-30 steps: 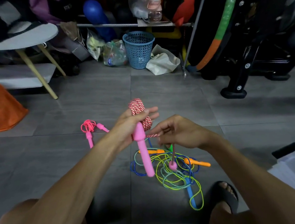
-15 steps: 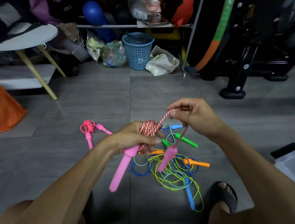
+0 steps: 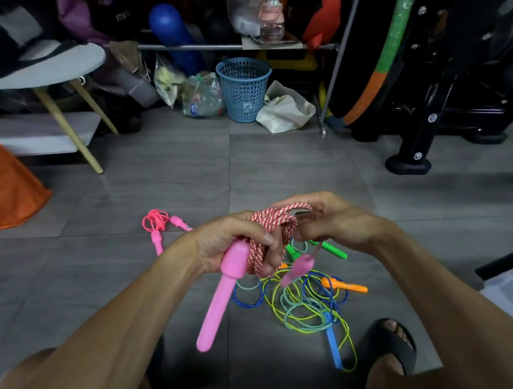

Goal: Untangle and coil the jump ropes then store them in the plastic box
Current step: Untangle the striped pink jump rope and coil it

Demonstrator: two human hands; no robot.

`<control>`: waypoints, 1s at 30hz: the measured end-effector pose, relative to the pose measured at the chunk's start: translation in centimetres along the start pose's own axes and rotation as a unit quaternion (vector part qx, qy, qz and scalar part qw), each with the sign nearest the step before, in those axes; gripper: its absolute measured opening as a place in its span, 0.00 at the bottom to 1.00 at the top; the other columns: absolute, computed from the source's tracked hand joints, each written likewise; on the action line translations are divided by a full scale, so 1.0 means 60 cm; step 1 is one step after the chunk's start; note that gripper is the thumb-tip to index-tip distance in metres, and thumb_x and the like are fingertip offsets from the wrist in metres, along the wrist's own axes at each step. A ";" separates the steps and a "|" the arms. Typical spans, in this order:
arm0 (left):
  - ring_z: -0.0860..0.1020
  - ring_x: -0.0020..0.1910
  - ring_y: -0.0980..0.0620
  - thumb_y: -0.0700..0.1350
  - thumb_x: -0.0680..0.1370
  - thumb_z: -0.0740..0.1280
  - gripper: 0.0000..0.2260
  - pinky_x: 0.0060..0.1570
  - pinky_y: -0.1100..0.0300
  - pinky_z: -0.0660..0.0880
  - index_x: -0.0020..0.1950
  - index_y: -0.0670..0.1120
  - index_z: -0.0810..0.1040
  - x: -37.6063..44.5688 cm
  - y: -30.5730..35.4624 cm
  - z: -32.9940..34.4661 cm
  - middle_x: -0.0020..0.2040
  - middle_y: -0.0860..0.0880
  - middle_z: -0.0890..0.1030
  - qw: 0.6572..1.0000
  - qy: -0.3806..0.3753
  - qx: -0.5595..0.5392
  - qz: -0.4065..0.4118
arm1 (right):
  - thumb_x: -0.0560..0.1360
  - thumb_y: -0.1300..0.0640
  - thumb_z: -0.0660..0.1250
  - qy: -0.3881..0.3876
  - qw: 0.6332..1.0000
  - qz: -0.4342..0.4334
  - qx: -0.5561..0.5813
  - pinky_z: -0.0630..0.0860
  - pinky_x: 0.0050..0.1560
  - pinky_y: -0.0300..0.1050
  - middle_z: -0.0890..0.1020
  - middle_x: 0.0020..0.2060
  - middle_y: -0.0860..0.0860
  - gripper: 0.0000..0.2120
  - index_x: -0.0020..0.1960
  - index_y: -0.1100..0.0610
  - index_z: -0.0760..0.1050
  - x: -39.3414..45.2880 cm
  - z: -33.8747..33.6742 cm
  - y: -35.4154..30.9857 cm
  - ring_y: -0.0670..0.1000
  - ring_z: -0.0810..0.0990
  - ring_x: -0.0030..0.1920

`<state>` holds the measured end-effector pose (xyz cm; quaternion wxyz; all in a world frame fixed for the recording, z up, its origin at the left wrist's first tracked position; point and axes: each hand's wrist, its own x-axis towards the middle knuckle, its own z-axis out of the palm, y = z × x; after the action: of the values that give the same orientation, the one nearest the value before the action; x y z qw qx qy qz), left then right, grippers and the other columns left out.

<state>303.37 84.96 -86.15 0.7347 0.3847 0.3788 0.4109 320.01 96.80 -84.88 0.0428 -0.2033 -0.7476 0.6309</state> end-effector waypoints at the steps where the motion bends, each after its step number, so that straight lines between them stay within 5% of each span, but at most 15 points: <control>1: 0.79 0.28 0.48 0.41 0.59 0.73 0.07 0.32 0.61 0.76 0.34 0.41 0.79 0.001 -0.001 0.002 0.32 0.41 0.81 1.000 -0.016 -0.002 -0.008 | 0.61 0.63 0.71 -0.007 1.000 -0.003 -0.008 0.68 0.43 0.45 0.81 0.44 0.60 0.22 0.55 0.55 0.79 0.001 0.007 -0.001 0.53 0.74 0.44; 5: 0.82 0.32 0.46 0.39 0.59 0.72 0.07 0.36 0.60 0.79 0.35 0.40 0.80 0.002 -0.003 0.003 0.36 0.39 0.83 0.998 -0.054 -0.018 -0.023 | 0.63 0.63 0.66 -0.013 0.998 0.009 -0.061 0.66 0.32 0.40 0.76 0.31 0.48 0.13 0.47 0.66 0.76 0.001 0.021 -0.006 0.46 0.71 0.33; 8: 0.83 0.36 0.47 0.39 0.60 0.74 0.08 0.40 0.58 0.79 0.38 0.39 0.82 0.001 -0.003 0.003 0.39 0.40 0.84 0.999 -0.044 0.003 -0.014 | 0.68 0.68 0.65 -0.003 0.998 0.003 -0.061 0.64 0.28 0.34 0.74 0.25 0.44 0.05 0.43 0.64 0.75 0.000 0.023 -0.009 0.40 0.69 0.28; 12: 0.84 0.35 0.48 0.29 0.65 0.66 0.07 0.37 0.60 0.80 0.37 0.37 0.82 0.004 -0.001 0.004 0.38 0.40 0.84 0.997 0.079 -0.011 0.015 | 0.72 0.76 0.60 0.042 0.998 -0.002 -0.043 0.65 0.28 0.28 0.75 0.23 0.44 0.14 0.36 0.60 0.74 0.002 0.022 -0.013 0.38 0.70 0.25; 19: 0.80 0.30 0.51 0.29 0.66 0.70 0.07 0.35 0.62 0.78 0.35 0.40 0.83 0.019 -0.009 0.013 0.32 0.44 0.83 0.952 0.277 0.102 0.084 | 0.74 0.71 0.61 0.102 0.993 0.037 -0.045 0.63 0.23 0.30 0.70 0.17 0.44 0.16 0.31 0.57 0.71 0.003 0.027 -0.020 0.39 0.67 0.20; 23: 0.71 0.25 0.60 0.31 0.67 0.70 0.06 0.26 0.67 0.66 0.37 0.41 0.80 0.009 -0.004 0.012 0.28 0.54 0.76 0.899 0.317 0.293 0.070 | 0.74 0.66 0.62 0.122 0.989 0.067 -0.042 0.57 0.22 0.37 0.67 0.21 0.46 0.05 0.41 0.67 0.75 0.008 0.021 -0.004 0.43 0.62 0.22; 30: 0.69 0.24 0.63 0.34 0.69 0.69 0.09 0.27 0.68 0.64 0.33 0.46 0.77 0.009 -0.007 0.012 0.23 0.57 0.74 0.894 0.298 0.328 0.061 | 0.74 0.63 0.64 0.102 0.989 0.106 -0.015 0.55 0.19 0.35 0.69 0.28 0.54 0.11 0.49 0.72 0.74 0.011 0.014 0.009 0.44 0.62 0.23</control>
<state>304.32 85.11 -86.37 0.3930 0.4860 0.6691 0.4021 319.28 96.34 -85.72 0.0489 -0.3452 -0.7227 0.5968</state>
